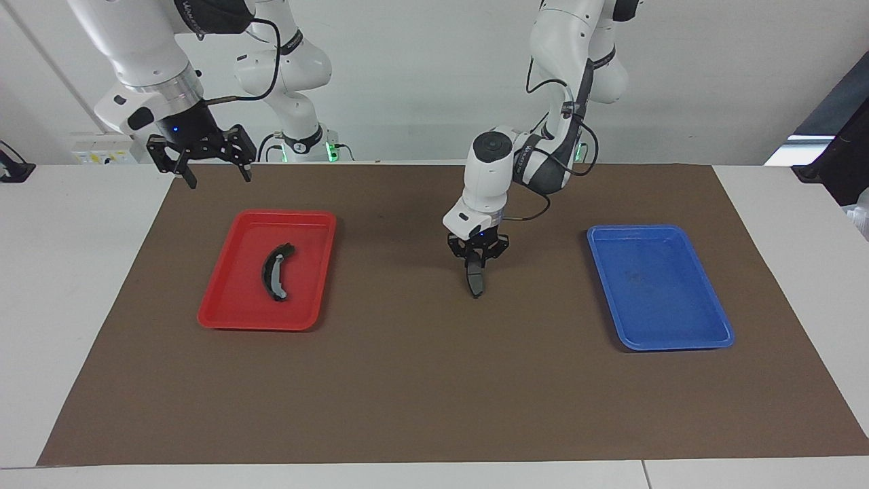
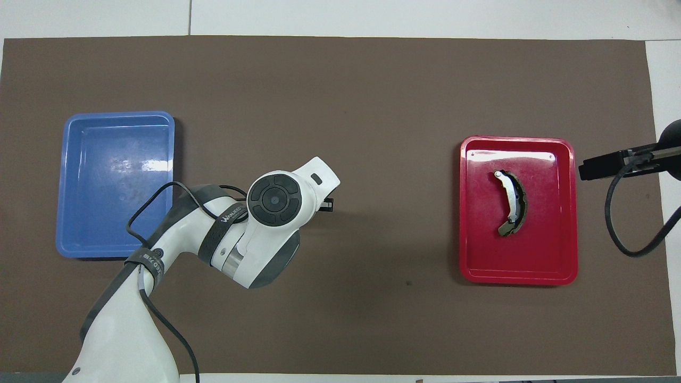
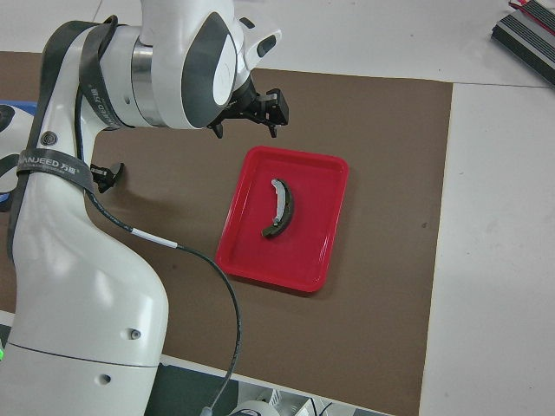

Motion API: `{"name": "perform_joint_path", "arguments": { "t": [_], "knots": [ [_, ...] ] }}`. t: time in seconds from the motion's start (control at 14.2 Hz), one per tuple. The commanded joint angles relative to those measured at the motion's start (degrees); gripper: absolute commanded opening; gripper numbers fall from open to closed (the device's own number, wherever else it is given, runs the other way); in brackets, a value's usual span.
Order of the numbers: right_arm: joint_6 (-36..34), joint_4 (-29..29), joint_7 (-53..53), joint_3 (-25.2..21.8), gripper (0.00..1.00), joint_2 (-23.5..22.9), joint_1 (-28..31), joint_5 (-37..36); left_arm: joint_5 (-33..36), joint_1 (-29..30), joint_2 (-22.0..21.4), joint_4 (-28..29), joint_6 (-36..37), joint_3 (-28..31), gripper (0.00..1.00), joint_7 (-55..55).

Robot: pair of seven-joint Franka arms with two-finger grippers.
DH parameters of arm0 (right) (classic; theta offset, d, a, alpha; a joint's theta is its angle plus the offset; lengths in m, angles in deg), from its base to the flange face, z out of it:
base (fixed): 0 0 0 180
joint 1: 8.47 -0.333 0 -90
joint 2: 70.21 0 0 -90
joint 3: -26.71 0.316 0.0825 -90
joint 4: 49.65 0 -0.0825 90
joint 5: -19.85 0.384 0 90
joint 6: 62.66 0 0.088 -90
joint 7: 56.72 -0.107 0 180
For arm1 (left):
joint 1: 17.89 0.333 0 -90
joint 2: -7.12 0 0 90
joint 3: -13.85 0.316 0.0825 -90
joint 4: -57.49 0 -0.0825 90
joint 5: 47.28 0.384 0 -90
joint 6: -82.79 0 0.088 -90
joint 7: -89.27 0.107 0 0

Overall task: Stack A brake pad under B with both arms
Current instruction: 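Carry the small brake pad to the table center with the left gripper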

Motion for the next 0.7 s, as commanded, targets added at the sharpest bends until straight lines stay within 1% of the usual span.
{"name": "perform_joint_path", "arguments": {
  "t": [0.0,0.14,0.21,0.28,0.42,0.49,0.63],
  "knots": [
    [-0.38,0.39,-0.44,0.12,1.00,0.47,0.11,-0.53,0.13,-1.13,0.21,-0.29,-0.46,1.00,0.33,-0.64],
    [-0.38,0.39,-0.44,0.12,1.00,0.47,0.11,-0.52,0.13,-1.13,0.12,-0.29,0.76,1.00,0.88,-0.55],
    [-0.82,0.47,-0.44,0.12,1.00,0.47,0.11,-0.44,0.13,-0.96,-0.23,-0.29,1.20,1.09,0.99,-0.29],
    [-2.13,0.39,-0.44,0.21,1.00,0.56,0.03,-0.52,0.13,-0.35,-0.67,-0.29,1.56,1.09,1.00,-0.03],
    [-1.80,0.91,-0.18,0.21,1.00,0.65,0.11,0.00,0.13,1.67,-2.68,-0.29,3.83,1.26,1.00,0.24],
    [-0.05,3.26,-0.53,0.21,1.00,1.61,0.11,0.35,0.13,3.16,-3.82,-0.38,5.15,1.26,1.00,0.33],
    [7.49,10.11,-0.01,0.12,1.00,2.58,0.20,1.66,0.13,7.19,-6.11,-0.38,6.83,1.35,1.00,2.33]
  ]
}}
